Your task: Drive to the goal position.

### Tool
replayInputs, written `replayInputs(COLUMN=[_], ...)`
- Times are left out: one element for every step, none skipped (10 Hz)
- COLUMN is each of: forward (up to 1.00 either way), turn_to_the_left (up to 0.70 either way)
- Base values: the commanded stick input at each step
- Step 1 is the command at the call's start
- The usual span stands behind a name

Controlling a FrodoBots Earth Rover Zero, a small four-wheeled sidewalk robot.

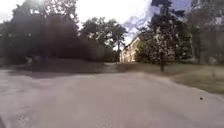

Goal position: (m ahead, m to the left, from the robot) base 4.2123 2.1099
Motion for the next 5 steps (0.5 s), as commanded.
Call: replayInputs(forward=[0.7, 0.7, 0.7, 0.7, 0.7], turn_to_the_left=[-0.27, -0.27, -0.27, -0.27, -0.27])
